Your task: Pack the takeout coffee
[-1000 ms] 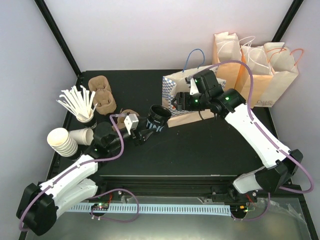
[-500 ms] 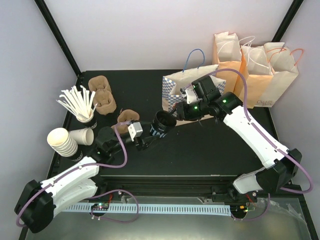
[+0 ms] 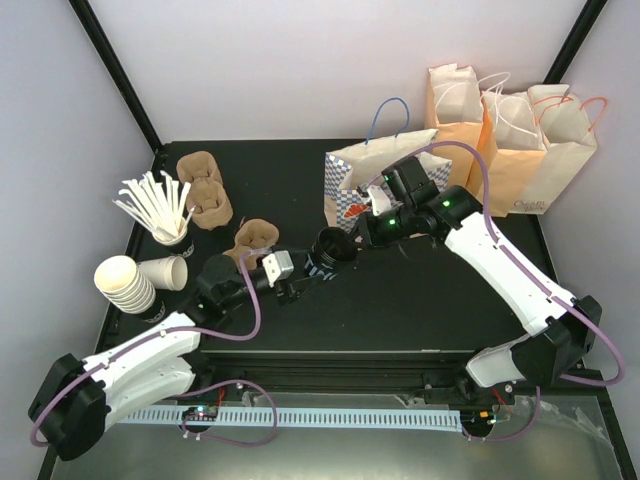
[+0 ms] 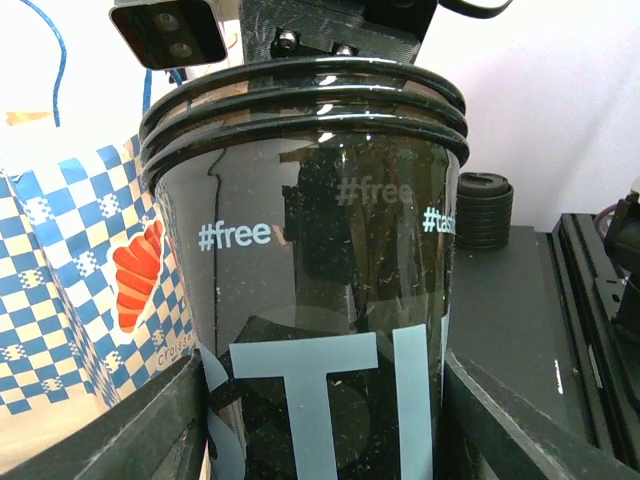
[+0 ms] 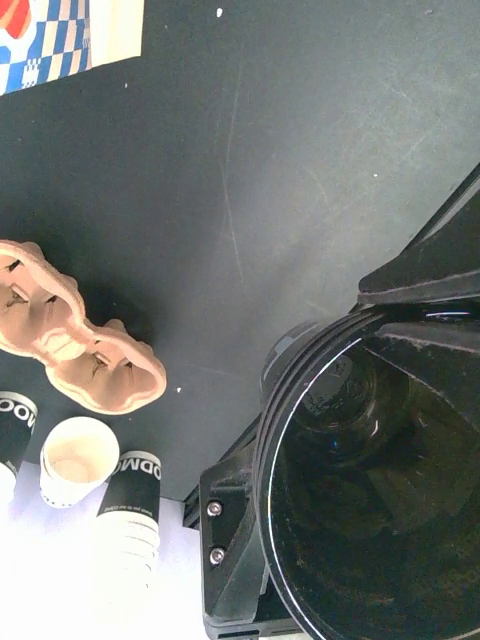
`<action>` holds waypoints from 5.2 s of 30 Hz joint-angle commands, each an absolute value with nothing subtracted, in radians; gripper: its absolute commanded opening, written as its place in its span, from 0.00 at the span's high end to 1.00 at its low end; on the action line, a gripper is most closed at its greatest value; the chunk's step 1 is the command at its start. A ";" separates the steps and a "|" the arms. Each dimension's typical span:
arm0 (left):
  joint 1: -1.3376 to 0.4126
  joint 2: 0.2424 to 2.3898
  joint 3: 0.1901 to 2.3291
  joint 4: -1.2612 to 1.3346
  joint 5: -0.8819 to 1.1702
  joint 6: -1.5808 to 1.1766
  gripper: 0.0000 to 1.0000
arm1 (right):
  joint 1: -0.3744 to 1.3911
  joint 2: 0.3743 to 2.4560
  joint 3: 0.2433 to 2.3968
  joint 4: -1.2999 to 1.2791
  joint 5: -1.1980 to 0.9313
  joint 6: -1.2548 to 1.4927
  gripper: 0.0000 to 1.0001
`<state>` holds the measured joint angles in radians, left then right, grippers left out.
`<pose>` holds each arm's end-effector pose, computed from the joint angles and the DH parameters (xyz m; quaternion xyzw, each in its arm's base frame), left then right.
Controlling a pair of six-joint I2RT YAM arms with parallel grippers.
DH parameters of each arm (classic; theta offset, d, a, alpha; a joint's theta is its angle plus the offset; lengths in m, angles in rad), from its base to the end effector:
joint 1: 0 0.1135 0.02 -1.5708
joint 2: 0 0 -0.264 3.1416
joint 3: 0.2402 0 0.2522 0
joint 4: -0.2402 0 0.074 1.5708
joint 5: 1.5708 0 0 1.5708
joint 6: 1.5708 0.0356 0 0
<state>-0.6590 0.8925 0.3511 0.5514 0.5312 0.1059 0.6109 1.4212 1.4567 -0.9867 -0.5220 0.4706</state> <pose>0.1470 -0.1367 0.2453 0.4264 0.5602 -0.3649 0.6092 0.2226 0.1776 0.3578 -0.1430 0.9124 0.3623 0.1260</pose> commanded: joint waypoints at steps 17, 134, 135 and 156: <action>-0.669 0.923 0.629 -0.069 0.233 -0.365 0.01 | 0.659 1.358 1.043 -0.677 -0.014 0.442 0.98; -0.342 0.806 0.634 -0.436 -0.014 -0.507 0.04 | 1.036 1.848 1.499 -0.669 0.177 0.338 0.96; -0.342 0.809 0.632 -0.430 -0.009 -0.505 0.04 | 1.036 1.855 1.499 -0.670 0.181 0.338 0.95; -0.341 0.821 0.628 -0.428 0.021 -0.482 0.04 | 1.036 1.884 1.503 -0.680 0.195 0.342 0.77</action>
